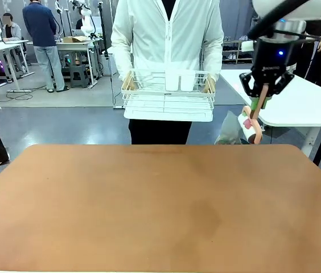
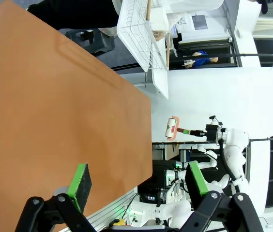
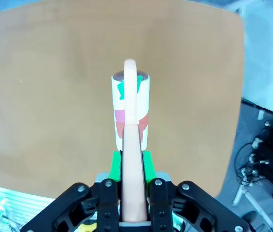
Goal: Clean the table.
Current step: Clean the table with the Lint Roller when the human lifts the Dish drying rack.
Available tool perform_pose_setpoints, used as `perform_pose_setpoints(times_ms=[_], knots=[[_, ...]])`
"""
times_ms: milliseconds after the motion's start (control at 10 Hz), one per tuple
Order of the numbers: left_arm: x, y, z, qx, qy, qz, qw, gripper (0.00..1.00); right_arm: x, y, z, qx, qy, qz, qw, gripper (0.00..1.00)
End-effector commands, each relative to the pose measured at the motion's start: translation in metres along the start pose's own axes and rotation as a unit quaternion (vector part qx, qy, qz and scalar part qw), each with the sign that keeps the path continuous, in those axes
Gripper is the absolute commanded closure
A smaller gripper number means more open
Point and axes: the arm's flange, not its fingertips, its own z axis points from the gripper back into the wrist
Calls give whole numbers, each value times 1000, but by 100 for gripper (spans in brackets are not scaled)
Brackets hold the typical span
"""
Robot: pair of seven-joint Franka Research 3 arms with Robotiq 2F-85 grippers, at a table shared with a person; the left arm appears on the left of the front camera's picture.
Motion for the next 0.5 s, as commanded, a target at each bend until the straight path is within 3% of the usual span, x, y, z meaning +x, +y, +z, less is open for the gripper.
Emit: perform_pose_setpoints(times_ms=[0, 400], knots=[[1, -2, 3, -15, -6, 2, 1000, 0, 6, 18, 10, -15, 4, 4, 1000, 79], [1, -2, 3, -15, -6, 2, 1000, 0, 6, 18, 10, -15, 4, 4, 1000, 79]])
